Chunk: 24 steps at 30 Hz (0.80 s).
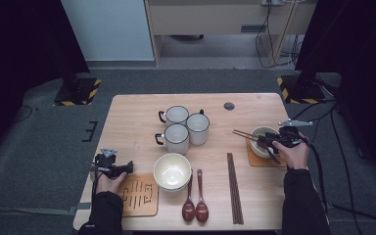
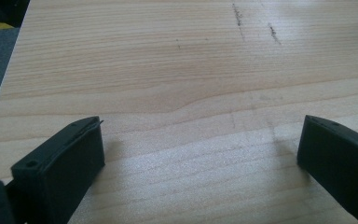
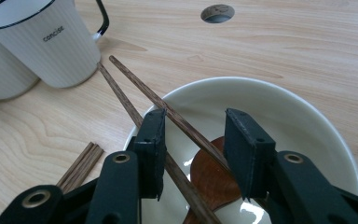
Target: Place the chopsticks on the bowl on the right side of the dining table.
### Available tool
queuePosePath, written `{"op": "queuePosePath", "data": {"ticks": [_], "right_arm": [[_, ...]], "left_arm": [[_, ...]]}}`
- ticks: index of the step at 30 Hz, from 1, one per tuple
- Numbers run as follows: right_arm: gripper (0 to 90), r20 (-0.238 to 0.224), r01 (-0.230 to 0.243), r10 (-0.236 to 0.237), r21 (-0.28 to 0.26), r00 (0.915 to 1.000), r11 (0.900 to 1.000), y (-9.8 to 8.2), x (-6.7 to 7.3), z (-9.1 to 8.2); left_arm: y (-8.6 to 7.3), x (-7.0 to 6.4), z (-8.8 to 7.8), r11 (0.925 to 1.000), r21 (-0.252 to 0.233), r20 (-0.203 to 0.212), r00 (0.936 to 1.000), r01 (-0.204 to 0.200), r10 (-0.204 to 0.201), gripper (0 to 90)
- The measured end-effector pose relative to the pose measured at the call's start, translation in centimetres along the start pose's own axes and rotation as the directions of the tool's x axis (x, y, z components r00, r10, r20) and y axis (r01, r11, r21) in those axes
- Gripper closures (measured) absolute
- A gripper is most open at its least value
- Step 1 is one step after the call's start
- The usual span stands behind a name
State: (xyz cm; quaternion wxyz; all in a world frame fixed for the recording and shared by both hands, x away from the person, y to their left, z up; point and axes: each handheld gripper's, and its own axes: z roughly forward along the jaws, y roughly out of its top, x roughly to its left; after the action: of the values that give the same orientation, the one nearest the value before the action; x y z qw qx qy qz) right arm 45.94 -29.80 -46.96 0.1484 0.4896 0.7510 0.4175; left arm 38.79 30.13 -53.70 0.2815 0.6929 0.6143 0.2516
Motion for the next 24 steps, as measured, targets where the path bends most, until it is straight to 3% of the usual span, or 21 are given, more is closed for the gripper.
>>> {"op": "queuePosePath", "data": {"ticks": [14,18,24], "right_arm": [[55.9,0.002,0.024,-0.024,-0.016,0.9997,1.000,0.3,0.3,-1.1],[60.4,0.013,0.052,-0.052,-0.033,0.9986,0.998,0.4,0.6,-2.2],[70.6,0.033,0.056,-0.054,-0.074,0.9980,0.996,-0.1,0.9,-4.2]], "left_arm": [[0.0,0.0,0.0,1.0000,0.000,0.000,1.0000,0.000,0.000,0.0],[0.0,0.0,0.0,1.0000,0.000,0.000,1.0000,0.000,0.000,0.0],[0.0,0.0,0.0,1.0000,0.000,0.000,1.0000,0.000,0.000,0.0]]}}
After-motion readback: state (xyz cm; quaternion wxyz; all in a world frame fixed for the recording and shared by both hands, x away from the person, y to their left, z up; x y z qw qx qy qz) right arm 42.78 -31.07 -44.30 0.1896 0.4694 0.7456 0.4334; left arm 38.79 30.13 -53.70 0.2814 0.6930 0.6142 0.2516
